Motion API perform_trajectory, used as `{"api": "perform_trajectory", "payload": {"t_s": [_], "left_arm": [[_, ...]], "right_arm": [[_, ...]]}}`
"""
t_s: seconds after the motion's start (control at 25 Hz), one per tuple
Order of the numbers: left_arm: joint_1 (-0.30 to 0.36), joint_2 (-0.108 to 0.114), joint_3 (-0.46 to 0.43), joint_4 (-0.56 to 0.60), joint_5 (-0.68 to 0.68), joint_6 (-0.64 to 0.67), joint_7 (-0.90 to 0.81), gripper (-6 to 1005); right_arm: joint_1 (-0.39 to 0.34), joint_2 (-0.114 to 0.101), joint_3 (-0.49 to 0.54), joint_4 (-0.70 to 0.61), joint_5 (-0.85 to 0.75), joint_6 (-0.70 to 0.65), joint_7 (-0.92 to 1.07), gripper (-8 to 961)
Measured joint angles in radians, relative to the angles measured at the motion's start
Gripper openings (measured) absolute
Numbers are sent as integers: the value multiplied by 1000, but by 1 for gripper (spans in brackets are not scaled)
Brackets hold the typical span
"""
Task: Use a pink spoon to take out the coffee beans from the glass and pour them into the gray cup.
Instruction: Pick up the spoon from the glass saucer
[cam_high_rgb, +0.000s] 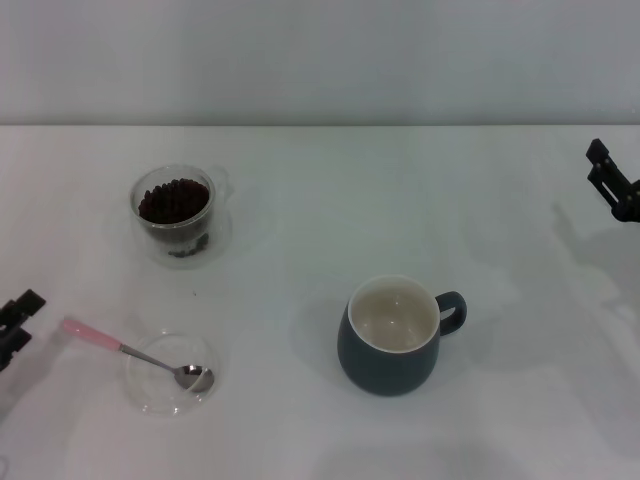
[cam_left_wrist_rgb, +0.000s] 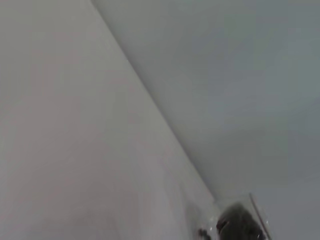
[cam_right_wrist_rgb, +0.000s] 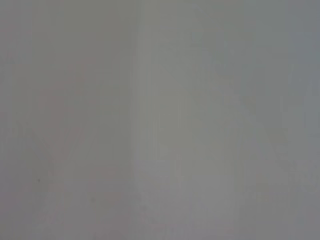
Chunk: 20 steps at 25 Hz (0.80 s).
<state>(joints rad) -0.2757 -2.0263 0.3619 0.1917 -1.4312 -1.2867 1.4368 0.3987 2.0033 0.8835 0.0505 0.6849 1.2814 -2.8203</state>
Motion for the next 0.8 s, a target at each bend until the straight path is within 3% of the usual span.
{"api": "perform_trajectory", "payload": {"t_s": [0.8], "left_arm": [[-28, -33, -1, 4, 66, 51, -1, 772]], "right_arm": [[31, -2, 2, 1, 2, -8, -1, 719]]}}
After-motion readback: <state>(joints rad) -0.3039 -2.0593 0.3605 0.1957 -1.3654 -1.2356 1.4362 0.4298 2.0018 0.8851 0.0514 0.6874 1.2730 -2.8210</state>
